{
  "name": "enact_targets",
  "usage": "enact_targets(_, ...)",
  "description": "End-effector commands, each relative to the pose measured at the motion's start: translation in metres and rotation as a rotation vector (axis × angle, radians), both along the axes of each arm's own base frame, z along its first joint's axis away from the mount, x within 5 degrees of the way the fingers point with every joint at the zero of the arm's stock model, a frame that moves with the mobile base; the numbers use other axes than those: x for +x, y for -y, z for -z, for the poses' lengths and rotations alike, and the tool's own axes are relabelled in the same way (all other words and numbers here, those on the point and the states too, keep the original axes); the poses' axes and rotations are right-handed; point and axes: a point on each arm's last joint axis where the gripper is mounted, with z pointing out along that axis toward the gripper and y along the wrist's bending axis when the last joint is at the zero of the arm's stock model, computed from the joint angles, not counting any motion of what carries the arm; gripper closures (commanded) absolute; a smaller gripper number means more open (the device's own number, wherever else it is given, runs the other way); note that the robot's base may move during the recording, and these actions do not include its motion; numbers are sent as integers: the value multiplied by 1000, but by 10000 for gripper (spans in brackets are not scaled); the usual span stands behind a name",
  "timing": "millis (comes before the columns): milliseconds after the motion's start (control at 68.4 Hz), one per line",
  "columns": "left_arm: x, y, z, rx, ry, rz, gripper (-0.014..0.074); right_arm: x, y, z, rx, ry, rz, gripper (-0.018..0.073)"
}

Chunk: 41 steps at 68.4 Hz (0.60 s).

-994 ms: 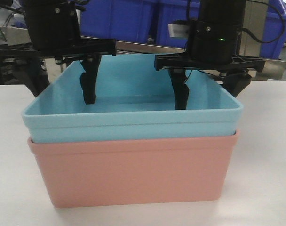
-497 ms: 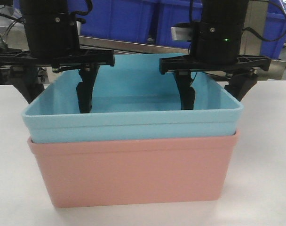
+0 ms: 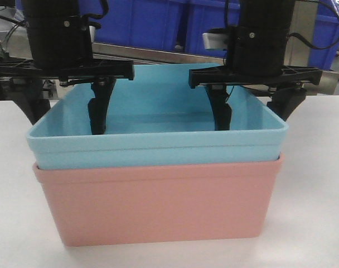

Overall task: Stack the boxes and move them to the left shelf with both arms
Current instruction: 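Lower both grippers and clamp the stacked bins' walls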

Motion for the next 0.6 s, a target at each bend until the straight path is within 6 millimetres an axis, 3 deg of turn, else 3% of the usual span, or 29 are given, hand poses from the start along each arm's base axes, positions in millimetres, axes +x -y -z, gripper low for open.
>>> enact_targets(0, -3, 0, -28, -41, 75, 0, 242, -1, 1, -28, 40, 77, 1, 9)
enact_targets(585, -1, 4, -17, -48, 39, -6, 242, -1, 0, -29, 53, 82, 4, 9)
